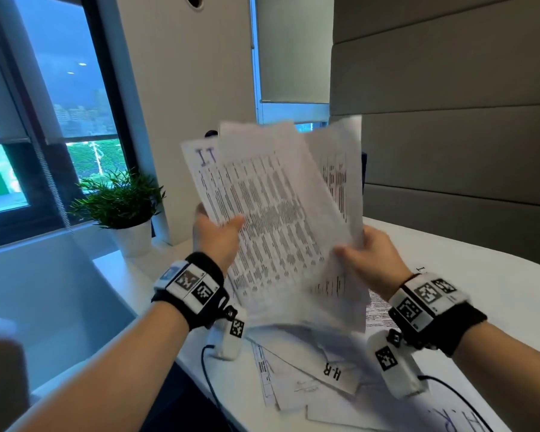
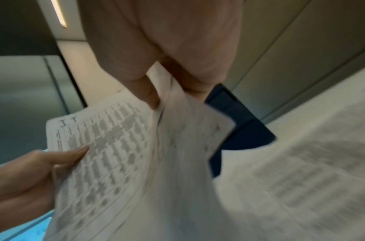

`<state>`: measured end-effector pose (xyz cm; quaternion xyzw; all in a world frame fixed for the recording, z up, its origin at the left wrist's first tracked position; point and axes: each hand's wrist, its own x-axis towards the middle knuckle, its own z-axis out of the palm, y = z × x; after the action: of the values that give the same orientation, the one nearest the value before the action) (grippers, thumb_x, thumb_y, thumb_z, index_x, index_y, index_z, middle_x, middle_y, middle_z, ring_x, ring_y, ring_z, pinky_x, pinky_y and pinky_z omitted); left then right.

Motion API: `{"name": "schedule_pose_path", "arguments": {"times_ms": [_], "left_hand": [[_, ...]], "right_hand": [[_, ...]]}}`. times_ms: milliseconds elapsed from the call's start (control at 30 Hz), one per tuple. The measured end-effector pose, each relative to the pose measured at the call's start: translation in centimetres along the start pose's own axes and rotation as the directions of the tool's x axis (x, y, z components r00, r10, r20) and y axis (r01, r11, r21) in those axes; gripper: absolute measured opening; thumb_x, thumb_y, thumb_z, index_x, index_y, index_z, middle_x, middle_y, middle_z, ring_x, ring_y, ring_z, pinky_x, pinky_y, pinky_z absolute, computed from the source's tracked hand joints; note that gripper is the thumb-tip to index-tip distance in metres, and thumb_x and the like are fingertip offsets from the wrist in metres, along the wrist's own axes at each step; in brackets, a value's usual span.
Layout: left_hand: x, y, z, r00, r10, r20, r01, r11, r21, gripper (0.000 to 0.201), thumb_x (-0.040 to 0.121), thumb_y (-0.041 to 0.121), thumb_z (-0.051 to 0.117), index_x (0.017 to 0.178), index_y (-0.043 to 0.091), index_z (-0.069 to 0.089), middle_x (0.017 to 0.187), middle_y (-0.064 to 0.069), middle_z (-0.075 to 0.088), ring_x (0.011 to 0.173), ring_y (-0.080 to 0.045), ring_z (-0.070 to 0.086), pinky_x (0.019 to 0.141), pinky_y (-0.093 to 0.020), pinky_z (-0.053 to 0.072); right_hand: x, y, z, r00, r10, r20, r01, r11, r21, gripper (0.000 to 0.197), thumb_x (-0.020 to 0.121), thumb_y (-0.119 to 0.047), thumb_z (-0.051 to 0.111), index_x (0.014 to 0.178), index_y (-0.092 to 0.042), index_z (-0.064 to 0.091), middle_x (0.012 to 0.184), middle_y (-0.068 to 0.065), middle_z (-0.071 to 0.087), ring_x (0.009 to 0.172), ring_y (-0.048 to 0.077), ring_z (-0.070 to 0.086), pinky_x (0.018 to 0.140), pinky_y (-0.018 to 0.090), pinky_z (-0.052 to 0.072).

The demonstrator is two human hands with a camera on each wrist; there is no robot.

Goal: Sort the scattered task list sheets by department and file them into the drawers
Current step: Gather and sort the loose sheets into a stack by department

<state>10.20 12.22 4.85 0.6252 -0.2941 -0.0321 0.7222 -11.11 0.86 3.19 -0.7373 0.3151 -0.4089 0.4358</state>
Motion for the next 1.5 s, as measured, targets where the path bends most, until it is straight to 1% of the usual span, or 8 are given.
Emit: {"name": "schedule_pose_path", "arguments": {"times_ms": [200,433,700,833,967,1200,1333,1500], "left_hand": [[-2.7,5.4,1.4,0.973,0.228,-0.033,-0.230,0.970,-0.072,0.065,0.076,0.019,0.078,0.131,0.018,0.044,0.120,0.010,0.058,0.107,-0.004,0.056,0.096,-0.020,0.044],[-3.8,4.3,1.2,0.976,0.193,0.097,-0.185,0.979,-0.087,0.067,0.064,0.015,0.087,0.114,0.024,0.043,0.102,0.015,0.061,0.092,0.006,0.060,0.071,-0.006,0.050],[-4.2,3.9,2.2,0.971,0.227,0.073,-0.224,0.973,-0.046,0.041,0.077,0.016,0.077,0.106,0.029,0.052,0.094,0.019,0.061,0.088,0.005,0.061,0.069,-0.006,0.048],[-4.1,2.7,1.1,0.996,0.081,0.046,-0.082,0.996,0.023,0.074,0.070,0.026,0.083,0.127,0.019,0.038,0.104,0.021,0.049,0.098,-0.001,0.051,0.084,-0.008,0.042],[-4.9,0.0,0.7,0.912,-0.209,0.354,0.162,0.974,0.157,0.050,0.080,0.025,0.074,0.124,0.017,0.051,0.114,0.000,0.065,0.097,-0.012,0.062,0.087,-0.029,0.048],[-3.7,-0.6,-0.2,0.938,-0.230,0.258,0.198,0.970,0.144,0.023,0.092,0.016,0.060,0.113,0.010,0.062,0.097,0.000,0.067,0.092,-0.017,0.064,0.079,-0.028,0.048],[-4.5,-0.6,-1.0,0.930,-0.242,0.276,0.199,0.964,0.173,0.017,0.084,0.023,0.071,0.098,0.014,0.066,0.097,-0.005,0.071,0.088,-0.020,0.068,0.080,-0.032,0.053],[-5.9,-1.1,-2.8,0.688,-0.463,0.559,-0.037,0.747,0.664,0.053,0.082,0.046,0.067,0.124,0.016,0.054,0.118,0.000,0.061,0.105,-0.022,0.061,0.076,-0.032,0.054]], "right_hand": [[-0.4,-4.3,-1.2,0.943,-0.274,-0.188,0.299,0.947,0.115,0.030,0.085,0.003,0.061,0.108,-0.016,0.058,0.096,-0.008,0.067,0.078,-0.010,0.062,0.072,0.009,0.051],[-0.6,-3.0,-2.6,0.970,-0.192,-0.148,0.221,0.951,0.216,0.060,0.077,-0.025,0.077,0.128,-0.015,0.048,0.116,0.003,0.065,0.106,0.017,0.065,0.092,0.043,0.053],[-1.0,-3.4,0.0,0.886,-0.433,-0.169,0.440,0.898,0.007,0.044,0.082,-0.008,0.071,0.115,-0.025,0.046,0.103,-0.010,0.058,0.095,0.006,0.060,0.080,0.024,0.053],[-1.1,-1.3,0.5,0.946,-0.281,-0.163,0.311,0.930,0.199,0.054,0.080,-0.011,0.074,0.120,-0.016,0.039,0.107,-0.008,0.058,0.089,-0.010,0.061,0.071,0.009,0.050],[-0.8,2.0,0.2,0.987,-0.127,0.099,0.136,0.987,-0.087,0.037,0.079,-0.023,0.076,0.110,-0.016,0.057,0.101,0.002,0.066,0.096,0.017,0.065,0.085,0.037,0.056],[-0.8,1.4,0.2,0.991,-0.081,0.107,0.086,0.995,-0.044,0.025,0.084,-0.006,0.068,0.104,-0.016,0.058,0.090,-0.005,0.066,0.085,0.014,0.062,0.068,0.022,0.048],[-0.5,1.0,0.1,0.995,0.072,0.066,-0.076,0.995,0.062,0.027,0.080,-0.001,0.071,0.106,-0.005,0.063,0.092,0.008,0.069,0.083,0.023,0.066,0.076,0.035,0.054],[-0.1,2.5,-1.4,0.961,0.170,-0.217,-0.162,0.985,0.055,0.027,0.077,0.002,0.072,0.103,0.005,0.065,0.082,0.014,0.065,0.072,0.026,0.061,0.069,0.036,0.051]]}}
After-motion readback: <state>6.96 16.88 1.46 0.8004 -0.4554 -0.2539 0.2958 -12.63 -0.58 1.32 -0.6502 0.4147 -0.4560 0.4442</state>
